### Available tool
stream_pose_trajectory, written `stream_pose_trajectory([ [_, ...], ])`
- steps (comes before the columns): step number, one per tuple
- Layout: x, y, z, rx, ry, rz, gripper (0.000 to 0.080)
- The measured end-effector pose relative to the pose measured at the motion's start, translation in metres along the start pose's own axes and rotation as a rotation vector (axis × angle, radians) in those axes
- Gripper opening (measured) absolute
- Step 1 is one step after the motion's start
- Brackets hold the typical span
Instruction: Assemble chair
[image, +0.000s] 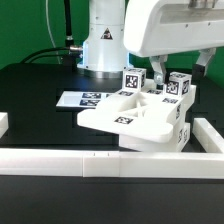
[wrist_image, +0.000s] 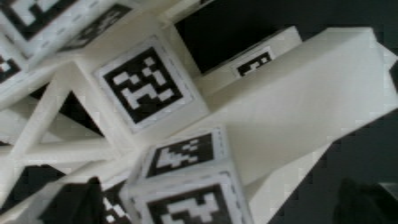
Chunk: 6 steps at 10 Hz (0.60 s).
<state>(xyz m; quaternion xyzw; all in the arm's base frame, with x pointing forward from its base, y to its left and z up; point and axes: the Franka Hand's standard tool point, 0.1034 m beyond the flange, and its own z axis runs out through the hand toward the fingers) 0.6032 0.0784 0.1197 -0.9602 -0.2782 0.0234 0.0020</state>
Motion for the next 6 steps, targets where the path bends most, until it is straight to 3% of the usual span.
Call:
stream_pose_trajectory([
  [1,-0.0018,0.0027,0.0008,0.001,-0.001,0.005,0.0515],
  [2,-0.0018,0.0027,0.0007,0.000,-0.001,0.007,0.0515],
  [4,-0.0021,0.0046,-0.0009,-0.001,0.001,0.009,0.0281],
  [6,-0.0027,0.0059,-0.0008,-0.001,0.001,0.032,0.0282],
])
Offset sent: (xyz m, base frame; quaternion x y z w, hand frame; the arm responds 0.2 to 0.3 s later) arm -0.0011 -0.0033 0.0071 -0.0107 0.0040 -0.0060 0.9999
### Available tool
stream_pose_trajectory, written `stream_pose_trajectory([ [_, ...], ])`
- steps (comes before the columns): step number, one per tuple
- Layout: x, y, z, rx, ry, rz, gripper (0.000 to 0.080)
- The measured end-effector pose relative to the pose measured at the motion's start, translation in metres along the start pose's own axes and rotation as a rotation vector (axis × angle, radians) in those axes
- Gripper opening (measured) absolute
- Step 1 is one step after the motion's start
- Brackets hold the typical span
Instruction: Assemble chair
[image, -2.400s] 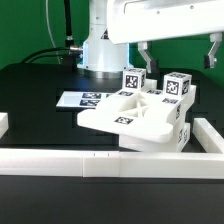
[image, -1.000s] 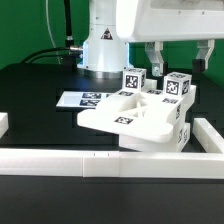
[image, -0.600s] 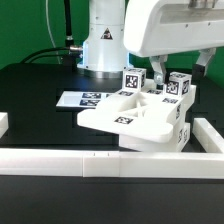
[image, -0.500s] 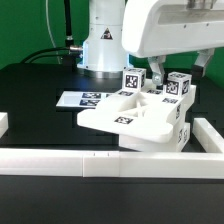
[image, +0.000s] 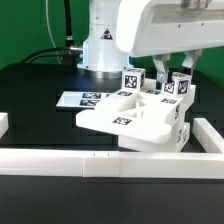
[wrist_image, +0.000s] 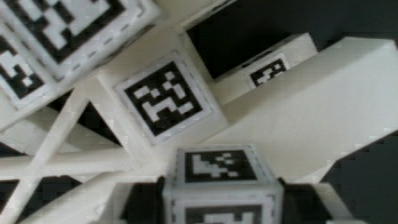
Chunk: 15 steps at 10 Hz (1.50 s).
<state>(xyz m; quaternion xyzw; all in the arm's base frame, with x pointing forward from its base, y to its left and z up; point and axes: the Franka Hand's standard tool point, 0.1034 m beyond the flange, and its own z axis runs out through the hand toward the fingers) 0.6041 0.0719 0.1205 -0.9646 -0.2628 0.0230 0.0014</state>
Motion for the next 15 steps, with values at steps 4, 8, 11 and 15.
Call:
stream_pose_trajectory([
  [4,0.0000,0.0000,0.0002,0.001,0.000,0.170,0.0282],
  [8,0.0031,-0.0028,0.0004,0.002,0.014,0.592,0.0282],
  [11,0.0073,-0.0035,0.0001,0.008,0.038,0.889,0.0282],
  [15,0.0077,-0.0034,-0.0002,0.015,0.039,1.138,0.0284],
])
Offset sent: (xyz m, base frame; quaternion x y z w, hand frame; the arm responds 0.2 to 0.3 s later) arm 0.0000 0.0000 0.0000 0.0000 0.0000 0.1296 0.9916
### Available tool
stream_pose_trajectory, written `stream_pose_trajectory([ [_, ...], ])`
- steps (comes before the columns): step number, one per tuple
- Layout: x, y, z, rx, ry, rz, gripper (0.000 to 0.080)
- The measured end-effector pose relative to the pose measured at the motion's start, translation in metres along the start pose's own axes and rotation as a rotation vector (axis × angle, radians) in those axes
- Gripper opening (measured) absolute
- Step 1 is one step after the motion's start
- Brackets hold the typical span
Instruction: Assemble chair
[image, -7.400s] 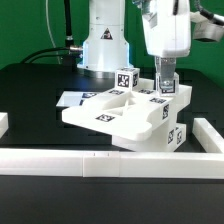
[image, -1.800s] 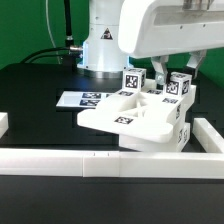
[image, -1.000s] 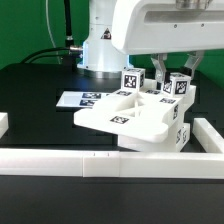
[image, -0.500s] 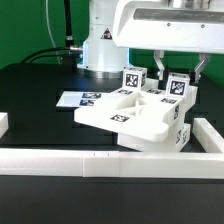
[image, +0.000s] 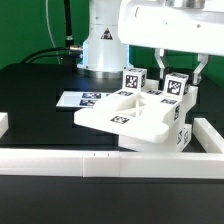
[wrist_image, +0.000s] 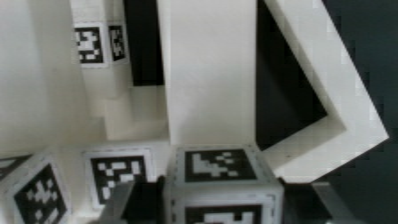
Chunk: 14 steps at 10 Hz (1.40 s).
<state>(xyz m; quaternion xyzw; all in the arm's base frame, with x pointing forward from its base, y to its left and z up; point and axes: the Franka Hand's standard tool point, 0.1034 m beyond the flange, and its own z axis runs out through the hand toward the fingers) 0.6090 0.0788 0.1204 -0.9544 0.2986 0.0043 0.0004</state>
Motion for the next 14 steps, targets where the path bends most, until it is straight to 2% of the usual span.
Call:
stream_pose_trajectory([
  [1,0.0002,-0.0001,0.0001,0.002,0.000,0.099,0.0284],
  [4,0.0011,-0.0021,0.0009,0.095,-0.004,0.472,0.0284],
  [5,0.0025,-0.0033,0.0007,0.112,-0.009,0.557,0.0284],
  [7,0.0029,-0.0047,0.0004,0.122,-0.024,0.717,0.0284],
  [12,0.0017,-0.0085,0.0000,0.128,-0.051,1.016,0.0284],
  [13,0.0014,-0.0085,0.0003,0.126,-0.051,1.024,0.0367],
  [14,0.0011,-0.0084,0.0005,0.124,-0.050,0.978,0.0367],
])
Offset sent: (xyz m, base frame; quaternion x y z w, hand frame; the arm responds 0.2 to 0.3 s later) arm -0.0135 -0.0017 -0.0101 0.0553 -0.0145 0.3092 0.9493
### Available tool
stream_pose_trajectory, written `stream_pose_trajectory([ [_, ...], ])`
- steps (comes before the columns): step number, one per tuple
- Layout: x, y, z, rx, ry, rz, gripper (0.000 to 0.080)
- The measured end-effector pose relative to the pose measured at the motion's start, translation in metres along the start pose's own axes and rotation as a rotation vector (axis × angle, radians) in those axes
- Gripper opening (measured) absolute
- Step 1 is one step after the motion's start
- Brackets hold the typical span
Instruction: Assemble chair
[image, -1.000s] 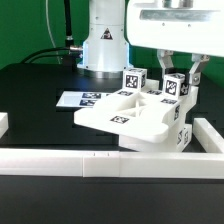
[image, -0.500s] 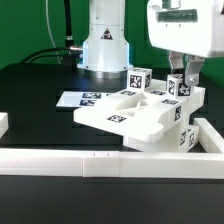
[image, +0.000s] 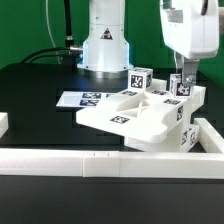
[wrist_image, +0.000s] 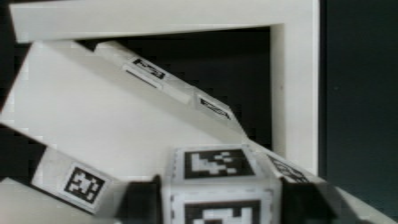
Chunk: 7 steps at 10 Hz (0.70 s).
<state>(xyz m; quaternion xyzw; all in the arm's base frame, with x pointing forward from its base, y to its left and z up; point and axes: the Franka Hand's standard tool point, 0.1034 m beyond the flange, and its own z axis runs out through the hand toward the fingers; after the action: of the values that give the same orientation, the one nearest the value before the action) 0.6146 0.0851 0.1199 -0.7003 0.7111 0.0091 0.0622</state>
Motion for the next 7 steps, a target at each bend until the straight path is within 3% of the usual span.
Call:
stream_pose_trajectory([
  [1,-0.0015,-0.0003,-0.0012,-0.014,-0.002,-0.028,0.0502],
  [2,-0.0034,-0.0037,-0.0031,-0.021,-0.006,-0.078,0.0502],
  [3,-0.0028,-0.0034,-0.0023,-0.018,-0.006,-0.139,0.0622],
  [7,-0.0024,-0.0033,-0.0035,-0.033,0.000,-0.501,0.0648],
])
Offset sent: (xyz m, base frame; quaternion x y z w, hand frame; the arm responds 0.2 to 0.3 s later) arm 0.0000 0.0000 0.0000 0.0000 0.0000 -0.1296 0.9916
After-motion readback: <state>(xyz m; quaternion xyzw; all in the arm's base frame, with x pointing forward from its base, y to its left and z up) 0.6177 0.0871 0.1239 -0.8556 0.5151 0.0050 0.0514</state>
